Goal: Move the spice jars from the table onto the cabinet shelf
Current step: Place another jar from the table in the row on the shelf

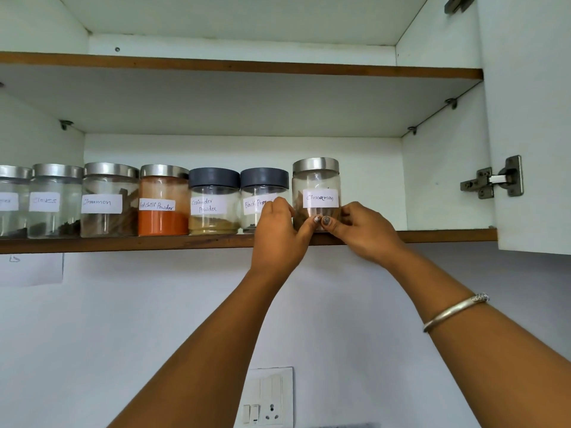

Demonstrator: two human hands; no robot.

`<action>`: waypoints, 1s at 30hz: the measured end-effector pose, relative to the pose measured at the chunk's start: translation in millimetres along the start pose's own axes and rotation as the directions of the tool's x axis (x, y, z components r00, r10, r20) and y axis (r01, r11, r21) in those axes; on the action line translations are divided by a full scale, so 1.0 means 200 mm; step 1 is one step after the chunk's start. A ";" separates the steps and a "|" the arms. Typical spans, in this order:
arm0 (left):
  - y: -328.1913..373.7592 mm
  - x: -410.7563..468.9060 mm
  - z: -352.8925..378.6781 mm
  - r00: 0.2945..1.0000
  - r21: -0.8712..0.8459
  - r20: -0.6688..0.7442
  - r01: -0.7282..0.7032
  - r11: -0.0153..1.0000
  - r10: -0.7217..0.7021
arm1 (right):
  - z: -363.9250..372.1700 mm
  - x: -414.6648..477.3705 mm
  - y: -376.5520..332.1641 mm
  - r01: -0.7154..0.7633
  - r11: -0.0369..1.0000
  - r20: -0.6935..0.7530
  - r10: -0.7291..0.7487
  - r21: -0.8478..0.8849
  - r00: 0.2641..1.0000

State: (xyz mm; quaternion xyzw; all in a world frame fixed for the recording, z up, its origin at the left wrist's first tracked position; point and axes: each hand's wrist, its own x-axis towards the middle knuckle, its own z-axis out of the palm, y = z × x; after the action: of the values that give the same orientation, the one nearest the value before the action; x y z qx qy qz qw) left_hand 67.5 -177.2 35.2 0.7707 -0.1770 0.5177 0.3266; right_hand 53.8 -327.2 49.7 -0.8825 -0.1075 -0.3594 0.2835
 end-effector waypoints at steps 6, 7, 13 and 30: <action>-0.02 0.01 0.01 1.000 0.016 0.003 0.005 1.000 -0.005 | 0.09 0.02 -0.01 -0.047 0.982 -0.088 0.031 -0.184 0.996; -0.02 0.01 0.02 1.000 0.011 0.005 0.005 1.000 -0.005 | 0.10 0.03 -0.01 -0.054 0.976 -0.103 0.033 -0.210 0.994; -0.04 0.02 0.03 1.000 0.029 -0.009 0.016 0.999 -0.016 | 0.17 0.03 -0.02 -0.066 0.973 -0.233 0.013 -0.220 0.972; 0.00 0.00 0.02 0.996 -0.034 -0.017 0.083 0.996 -0.083 | 0.19 0.01 -0.02 -0.027 0.967 -0.212 -0.028 -0.253 0.977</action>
State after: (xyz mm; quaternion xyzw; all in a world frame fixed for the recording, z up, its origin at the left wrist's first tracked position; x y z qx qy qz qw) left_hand 69.6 -180.3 33.8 0.7670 -0.1504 0.5078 0.3622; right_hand 74.1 -301.7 30.9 -0.8679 -0.0297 -0.4630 0.1776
